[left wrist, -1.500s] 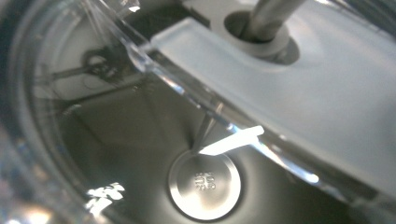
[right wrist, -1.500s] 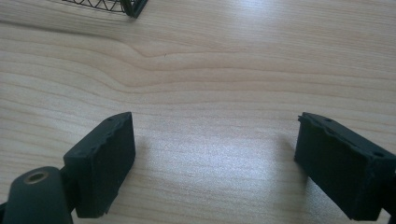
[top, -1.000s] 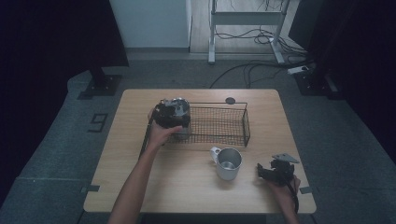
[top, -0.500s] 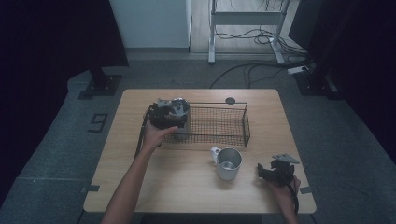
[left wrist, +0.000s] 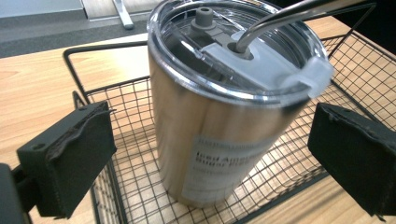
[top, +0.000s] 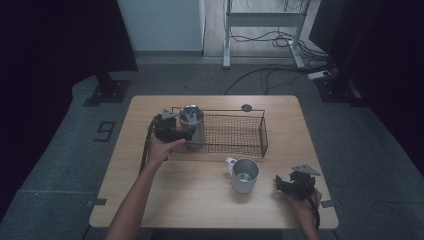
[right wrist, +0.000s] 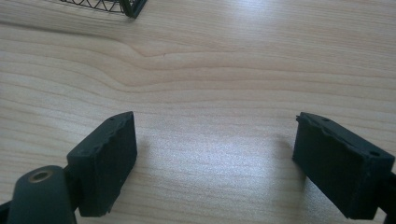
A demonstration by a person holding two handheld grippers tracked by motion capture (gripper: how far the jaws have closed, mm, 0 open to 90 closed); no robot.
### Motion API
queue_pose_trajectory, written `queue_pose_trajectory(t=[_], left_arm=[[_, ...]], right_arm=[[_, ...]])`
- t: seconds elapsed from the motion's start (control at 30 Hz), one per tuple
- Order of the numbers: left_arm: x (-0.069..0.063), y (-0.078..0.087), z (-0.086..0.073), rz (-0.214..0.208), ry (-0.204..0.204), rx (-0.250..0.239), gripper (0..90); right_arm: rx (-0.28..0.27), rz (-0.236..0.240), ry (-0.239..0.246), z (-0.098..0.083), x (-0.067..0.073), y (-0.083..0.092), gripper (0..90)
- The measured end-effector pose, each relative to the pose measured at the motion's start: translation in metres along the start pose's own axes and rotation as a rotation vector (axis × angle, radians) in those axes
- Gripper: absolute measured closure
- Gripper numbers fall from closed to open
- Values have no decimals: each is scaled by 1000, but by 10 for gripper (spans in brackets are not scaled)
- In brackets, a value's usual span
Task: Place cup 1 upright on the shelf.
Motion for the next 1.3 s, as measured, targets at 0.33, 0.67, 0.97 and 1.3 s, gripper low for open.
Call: queue_pose_trajectory(t=[0.33,0.67,0.97,1.3], left_arm=[[-16,29,-1,-23,-50,-41,9],[-38,54,-15,-48,-97,-43,21],[-39,70,-51,-43,-92,-35,42],[-39,73,-98,-54,-53,-2,65]], right_arm=[[2,0,-3,0,0,0,132],[1,0,-3,0,0,0,134],[1,3,1,0,0,0,134],[1,3,1,0,0,0,133]])
Point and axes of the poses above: each handheld gripper's, and its own axes: y roughly backward along the jaws, z roughly out of its top, x roughly to its left, the point moved 9 cm from there along -y, roughly forward along the jaws, and after that the axes turned 14 degrees about -z, right-handed, at the moved point
